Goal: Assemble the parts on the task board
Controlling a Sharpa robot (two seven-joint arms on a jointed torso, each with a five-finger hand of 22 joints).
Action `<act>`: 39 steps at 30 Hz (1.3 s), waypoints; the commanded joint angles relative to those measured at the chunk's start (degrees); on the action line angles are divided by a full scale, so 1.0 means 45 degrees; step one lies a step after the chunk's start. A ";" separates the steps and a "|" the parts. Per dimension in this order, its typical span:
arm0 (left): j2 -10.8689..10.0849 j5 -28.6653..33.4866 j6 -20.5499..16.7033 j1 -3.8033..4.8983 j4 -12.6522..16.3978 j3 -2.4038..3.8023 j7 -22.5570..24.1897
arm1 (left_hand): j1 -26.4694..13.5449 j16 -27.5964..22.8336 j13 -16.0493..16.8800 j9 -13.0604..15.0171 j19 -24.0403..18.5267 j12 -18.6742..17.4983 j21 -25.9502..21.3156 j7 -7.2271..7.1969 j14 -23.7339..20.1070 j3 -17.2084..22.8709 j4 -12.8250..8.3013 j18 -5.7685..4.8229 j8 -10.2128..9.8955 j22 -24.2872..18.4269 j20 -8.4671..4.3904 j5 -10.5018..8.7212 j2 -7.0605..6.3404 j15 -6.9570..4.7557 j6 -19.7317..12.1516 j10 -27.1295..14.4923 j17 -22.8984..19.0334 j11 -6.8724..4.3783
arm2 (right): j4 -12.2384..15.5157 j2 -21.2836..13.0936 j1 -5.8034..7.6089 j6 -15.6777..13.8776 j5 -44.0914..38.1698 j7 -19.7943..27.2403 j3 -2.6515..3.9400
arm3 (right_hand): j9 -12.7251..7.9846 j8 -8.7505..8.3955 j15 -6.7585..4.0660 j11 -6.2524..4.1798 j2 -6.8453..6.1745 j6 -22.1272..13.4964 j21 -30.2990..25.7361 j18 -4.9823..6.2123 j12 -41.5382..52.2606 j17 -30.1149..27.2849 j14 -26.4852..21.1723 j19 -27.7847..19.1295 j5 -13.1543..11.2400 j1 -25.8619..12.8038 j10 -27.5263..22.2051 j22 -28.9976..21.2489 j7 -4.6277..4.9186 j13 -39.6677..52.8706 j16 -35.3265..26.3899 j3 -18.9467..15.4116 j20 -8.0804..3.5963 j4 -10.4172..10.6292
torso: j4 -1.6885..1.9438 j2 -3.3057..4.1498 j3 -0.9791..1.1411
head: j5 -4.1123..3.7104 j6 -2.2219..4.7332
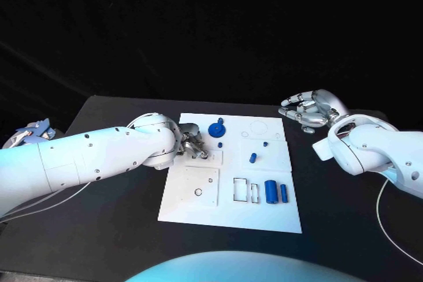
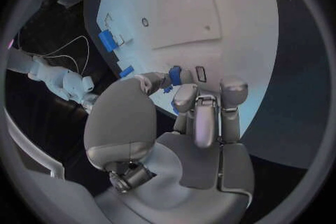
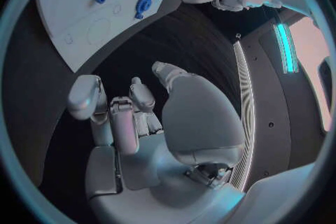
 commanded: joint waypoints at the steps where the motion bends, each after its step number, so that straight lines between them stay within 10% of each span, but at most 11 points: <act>1: 0.0091 0.0738 0.0880 -0.0055 -0.0088 -0.0060 -0.0386 | -0.0081 0.0077 -0.0035 0.0005 0.0072 -0.0015 0.0056 -0.0115 0.1167 0.2889 -0.2769 -0.0112 0.0092 -0.0001 -0.0015 0.0011 0.0114 -0.0114 0.0101 0.0138 0.2708 -0.0033 | 0.0001 0.0008 -0.0006 -0.0004 -0.0087 0.0102 0.0002 | -0.0011 0.0077 -0.0102 -0.0031 0.0011 0.0042 -0.0040 0.0228 -0.0024 0.1946 0.0971 -0.0050 0.0041 -0.0080 -0.0040 -0.0021 -0.0040 -0.0011 -0.0066 0.0031 -0.0014 0.0072 | -0.0001 0.0002 0.0007 | -0.0004 -0.0025; 39: 0.0496 0.1242 0.1208 -0.0021 -0.0647 -0.0055 -0.0707 | -0.1099 0.0170 0.0245 -0.0075 0.0268 0.0155 -0.0069 -0.0413 0.1217 0.0675 -0.1409 -0.0170 -0.0005 0.0137 -0.0092 -0.0295 0.0566 -0.0263 0.0503 0.0448 0.2920 -0.0238 | 0.0006 -0.0003 -0.0019 -0.0018 -0.0084 0.0125 0.0002 | -0.0026 0.0096 -0.0106 -0.0033 -0.0002 0.0027 -0.0114 0.0244 -0.0051 0.1862 0.0949 -0.0080 0.0053 -0.0082 -0.0073 -0.0078 -0.0042 -0.0052 -0.0103 0.0026 -0.0019 0.0091 | 0.0013 0.0001 -0.0007 | -0.0047 0.0005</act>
